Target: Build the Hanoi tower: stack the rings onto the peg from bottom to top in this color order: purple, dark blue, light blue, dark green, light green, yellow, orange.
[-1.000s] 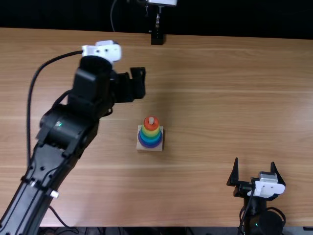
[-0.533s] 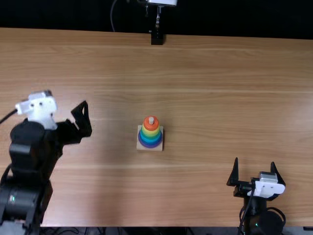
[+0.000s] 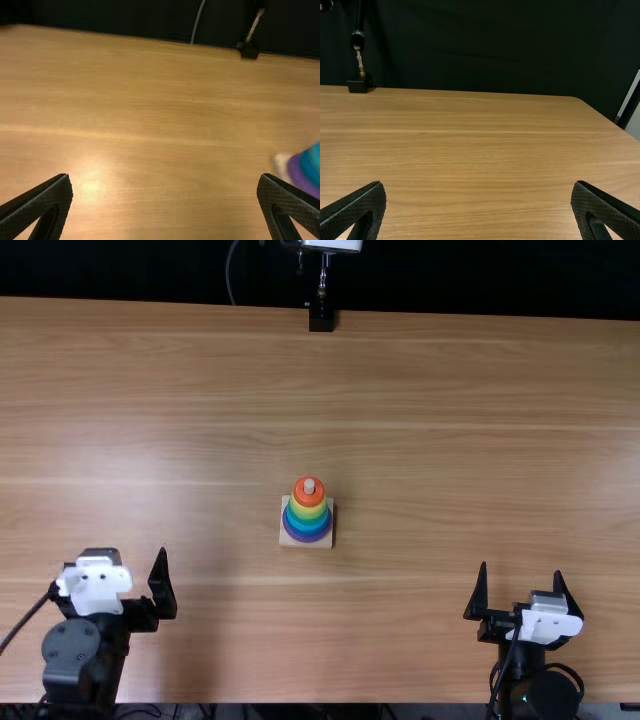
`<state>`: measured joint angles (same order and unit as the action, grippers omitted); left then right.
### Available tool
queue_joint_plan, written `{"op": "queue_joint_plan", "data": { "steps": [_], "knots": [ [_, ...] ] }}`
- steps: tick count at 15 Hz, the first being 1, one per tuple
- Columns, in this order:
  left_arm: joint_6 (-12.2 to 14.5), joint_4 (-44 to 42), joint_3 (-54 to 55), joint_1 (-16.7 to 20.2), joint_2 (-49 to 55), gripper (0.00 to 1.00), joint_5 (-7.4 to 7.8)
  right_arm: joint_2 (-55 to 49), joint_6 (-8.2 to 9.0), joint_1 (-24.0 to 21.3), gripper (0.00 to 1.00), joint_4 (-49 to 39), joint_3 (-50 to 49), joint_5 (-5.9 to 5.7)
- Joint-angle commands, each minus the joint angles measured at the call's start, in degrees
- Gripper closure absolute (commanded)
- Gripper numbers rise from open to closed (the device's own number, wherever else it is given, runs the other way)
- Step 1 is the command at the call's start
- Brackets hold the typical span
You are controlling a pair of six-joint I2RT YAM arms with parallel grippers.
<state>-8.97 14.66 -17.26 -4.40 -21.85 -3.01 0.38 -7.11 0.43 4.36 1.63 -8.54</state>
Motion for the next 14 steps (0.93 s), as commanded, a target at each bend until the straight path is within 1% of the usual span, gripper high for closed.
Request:
{"op": "queue_joint_plan", "data": {
  "steps": [1, 4, 9, 10, 12, 14],
  "knots": [
    [1.5, -1.7, 4.0, 0.5, 4.5, 0.0, -1.11, -0.4, 0.58, -0.5, 0.0, 0.9, -0.6, -0.22],
    [1.5, -8.0, 12.4, 0.6, 14.5, 0.0, -1.0, -0.4, 0.58, -0.5, 0.0, 0.9, -0.6, -0.22],
    [1.6, -8.4, 17.3, 0.3, 21.8, 0.0, -0.58, -0.4, 0.58, -0.5, 0.0, 0.9, -0.6, -0.22],
    [1.6, -8.5, 17.3, 0.4, 21.8, 0.0, 0.26, -0.4, 0.58, -0.5, 0.0, 0.9, -0.6, -0.22],
    [1.7, -8.4, 17.3, 0.3, 21.8, 0.0, 4.17, -0.4, 0.58, -0.5, 0.0, 0.9, -0.6, -0.22],
    [1.6, -8.6, 17.3, 0.3, 21.8, 0.0, 4.06, -0.4, 0.58, -0.5, 0.0, 0.9, -0.6, -0.22]
  ]
}}
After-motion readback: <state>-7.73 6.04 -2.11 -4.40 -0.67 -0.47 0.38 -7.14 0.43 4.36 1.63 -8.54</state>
